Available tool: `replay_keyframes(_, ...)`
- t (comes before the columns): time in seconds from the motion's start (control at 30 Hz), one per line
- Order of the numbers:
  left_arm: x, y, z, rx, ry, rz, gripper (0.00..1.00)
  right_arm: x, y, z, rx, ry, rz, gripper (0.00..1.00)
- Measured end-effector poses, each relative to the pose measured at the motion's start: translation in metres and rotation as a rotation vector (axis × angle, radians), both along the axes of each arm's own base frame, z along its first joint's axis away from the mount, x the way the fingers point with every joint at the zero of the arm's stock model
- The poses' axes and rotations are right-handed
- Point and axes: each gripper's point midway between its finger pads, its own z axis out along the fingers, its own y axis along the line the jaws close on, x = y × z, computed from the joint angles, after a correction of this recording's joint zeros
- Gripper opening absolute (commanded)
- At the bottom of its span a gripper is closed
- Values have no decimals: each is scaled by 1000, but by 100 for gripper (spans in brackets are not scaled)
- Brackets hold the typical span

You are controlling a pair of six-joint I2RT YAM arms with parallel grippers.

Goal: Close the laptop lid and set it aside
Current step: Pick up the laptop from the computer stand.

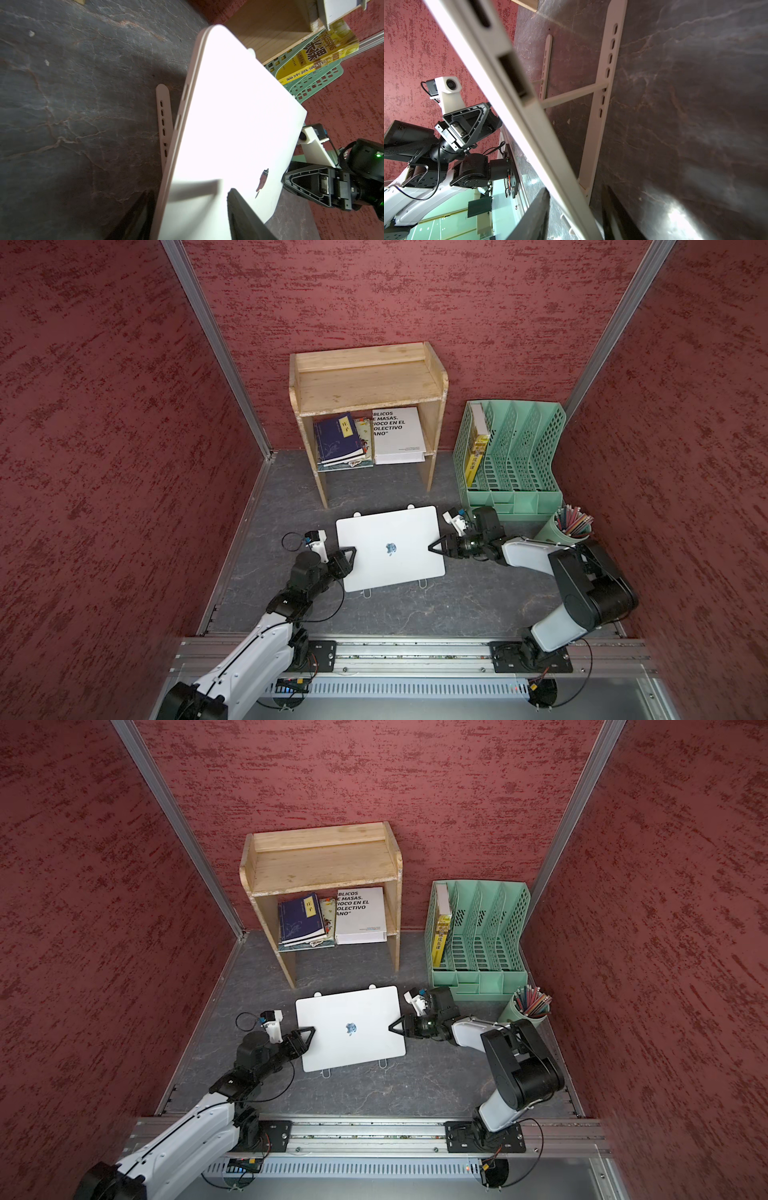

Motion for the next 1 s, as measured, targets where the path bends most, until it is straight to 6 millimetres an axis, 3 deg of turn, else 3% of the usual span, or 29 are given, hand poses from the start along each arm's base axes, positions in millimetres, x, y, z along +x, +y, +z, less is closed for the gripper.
replay_keyframes(0.2,1,4,2,24,18,22,44,10,2,19,28,-36,2,31)
replay_keyframes(0.43,3,7,21,29,-4,41,33,18,2,37,39,-43,-12,20)
replay_keyframes(0.7,11,10,52,18,-33,84,0,15,3,56,62,-12,-44,5)
replay_keyframes(0.73,12,11,55,19,-33,90,0,13,4,59,64,-4,-48,3)
replay_keyframes(0.87,15,12,76,17,-46,107,0,8,4,83,74,1,-72,0)
replay_keyframes(1.0,18,13,116,-1,-99,121,0,10,4,125,100,-51,-93,0)
